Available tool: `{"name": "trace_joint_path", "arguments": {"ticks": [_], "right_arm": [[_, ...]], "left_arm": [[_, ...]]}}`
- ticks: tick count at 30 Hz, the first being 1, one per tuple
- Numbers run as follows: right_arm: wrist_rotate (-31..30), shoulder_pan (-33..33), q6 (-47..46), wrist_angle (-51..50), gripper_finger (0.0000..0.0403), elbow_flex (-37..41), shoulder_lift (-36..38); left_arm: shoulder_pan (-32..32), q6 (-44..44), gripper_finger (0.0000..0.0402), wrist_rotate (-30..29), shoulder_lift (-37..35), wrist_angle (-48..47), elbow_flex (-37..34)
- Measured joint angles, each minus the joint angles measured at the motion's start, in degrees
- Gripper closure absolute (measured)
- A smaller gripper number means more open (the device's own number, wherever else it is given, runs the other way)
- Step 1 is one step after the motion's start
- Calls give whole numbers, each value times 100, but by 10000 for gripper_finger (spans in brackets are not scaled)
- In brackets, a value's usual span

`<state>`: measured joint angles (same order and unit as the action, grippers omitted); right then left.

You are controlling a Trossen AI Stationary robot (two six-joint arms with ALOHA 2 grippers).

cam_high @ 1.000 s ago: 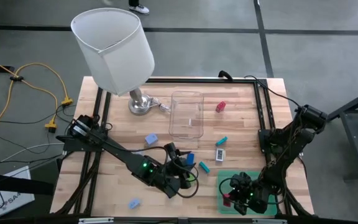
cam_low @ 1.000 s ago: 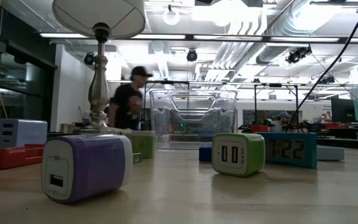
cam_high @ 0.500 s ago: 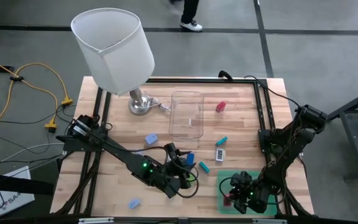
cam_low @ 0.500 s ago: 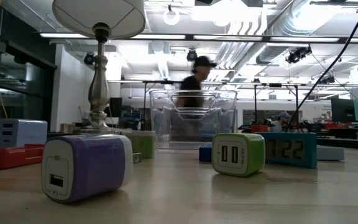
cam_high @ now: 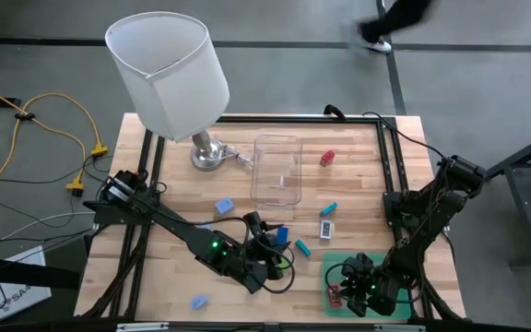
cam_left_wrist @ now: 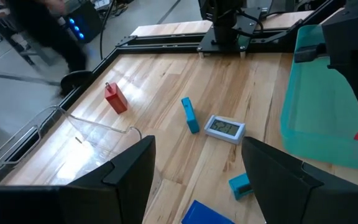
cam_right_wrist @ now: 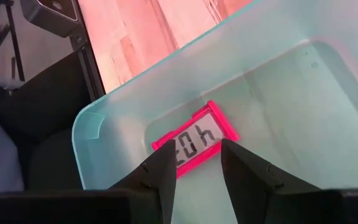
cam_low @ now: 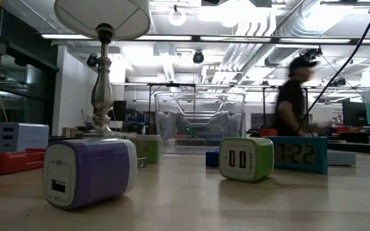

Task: Pick & Place Office items
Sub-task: Put the bottom light blue digital clock into the green bin

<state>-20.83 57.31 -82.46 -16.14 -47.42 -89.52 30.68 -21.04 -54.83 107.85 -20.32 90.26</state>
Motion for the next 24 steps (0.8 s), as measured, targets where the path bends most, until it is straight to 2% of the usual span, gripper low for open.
{"name": "trace_joint_path", "arguments": {"ticks": [10, 17, 24], "right_arm": [[530, -593, 898, 4, 289, 0, 515], [968, -1324, 1891, 12, 289, 0, 856], [1599, -2080, 2532, 37, 289, 0, 885]], "left_arm": [[63, 0, 171, 36, 0, 0, 0], [147, 0, 171, 153, 0, 0, 0], [262, -119, 171, 307, 0, 1, 0]]}}
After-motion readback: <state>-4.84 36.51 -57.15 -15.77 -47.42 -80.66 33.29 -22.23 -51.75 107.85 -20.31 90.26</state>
